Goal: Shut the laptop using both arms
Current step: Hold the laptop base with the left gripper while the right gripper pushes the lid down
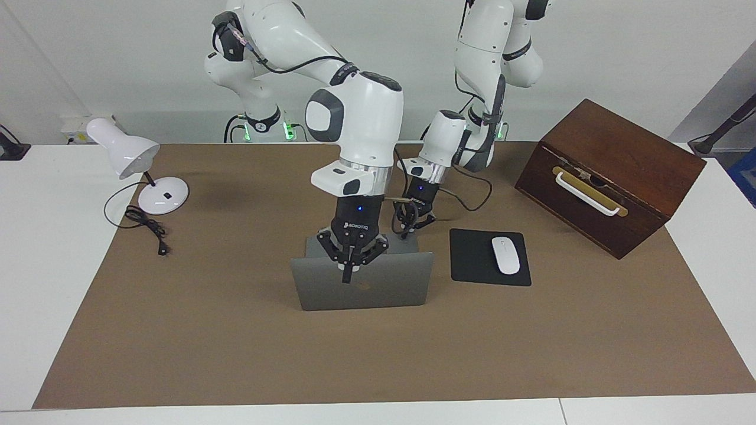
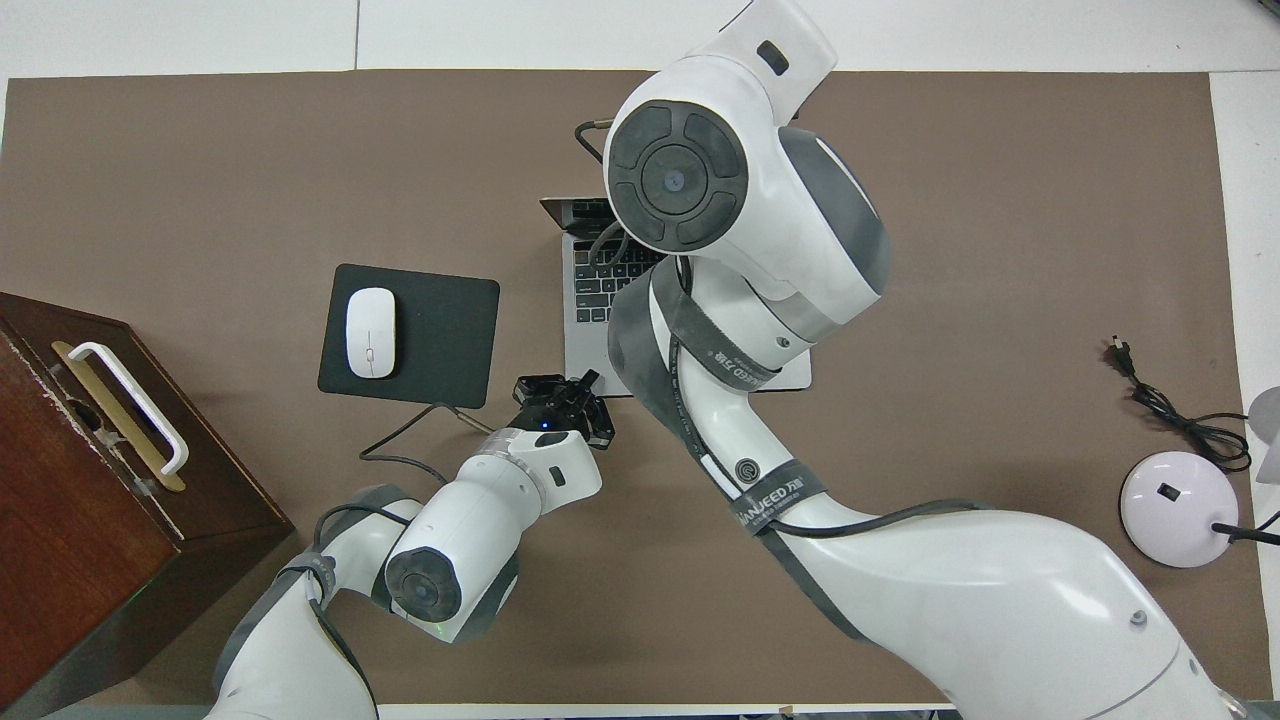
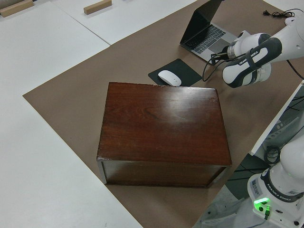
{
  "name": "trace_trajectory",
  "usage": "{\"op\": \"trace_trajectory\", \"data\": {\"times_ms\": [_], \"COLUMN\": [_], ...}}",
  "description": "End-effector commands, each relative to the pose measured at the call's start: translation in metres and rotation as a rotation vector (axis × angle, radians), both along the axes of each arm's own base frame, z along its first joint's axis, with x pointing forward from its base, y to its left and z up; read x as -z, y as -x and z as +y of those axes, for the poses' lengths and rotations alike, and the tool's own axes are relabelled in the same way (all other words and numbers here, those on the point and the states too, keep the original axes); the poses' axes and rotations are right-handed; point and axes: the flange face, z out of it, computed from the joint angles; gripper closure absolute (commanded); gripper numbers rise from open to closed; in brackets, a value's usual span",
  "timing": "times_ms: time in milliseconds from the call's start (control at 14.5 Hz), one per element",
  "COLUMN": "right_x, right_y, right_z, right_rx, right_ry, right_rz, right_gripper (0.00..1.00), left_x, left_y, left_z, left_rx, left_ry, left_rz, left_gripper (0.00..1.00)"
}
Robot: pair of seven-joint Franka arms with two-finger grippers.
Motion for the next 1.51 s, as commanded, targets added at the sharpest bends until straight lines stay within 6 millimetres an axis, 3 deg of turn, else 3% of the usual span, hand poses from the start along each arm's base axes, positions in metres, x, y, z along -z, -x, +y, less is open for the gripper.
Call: {"op": "trace_trajectory", "data": {"times_ms": [0,344,688,962,1444], "right_x": [0.015,0.034,0.036,0.036,0.04], "right_y": [-0.015,-0.016,-0.01,-0.01,-0.012], "right_z": [0.001,0.008,0.019,0.02,0.019], "right_rx": [0.004,0.038,0.084,0.094,0.11], "right_ry": [-0.008,-0.027,-0.077,-0.096,-0.149], "right_rz": [-0.039,-0.035,-0.036,-0.039,-0.02], "right_gripper": [1.0,1.0,1.0,1.0,1.0], "left_x": [0.013,0.021,0.029,0.032,0.04], "left_y": [0.0,0.002,0.003,-0.003,-0.002], "left_z": [0.019,0.02,0.023,0.035,0.035], "left_rx": [0.008,0.031,0.045,0.053,0.081], "left_ry": [-0.035,-0.056,-0.076,-0.093,-0.112], "left_rz": [0.006,0.011,0.018,0.015,0.02], "left_gripper": [1.0,1.0,1.0,1.0,1.0]}}
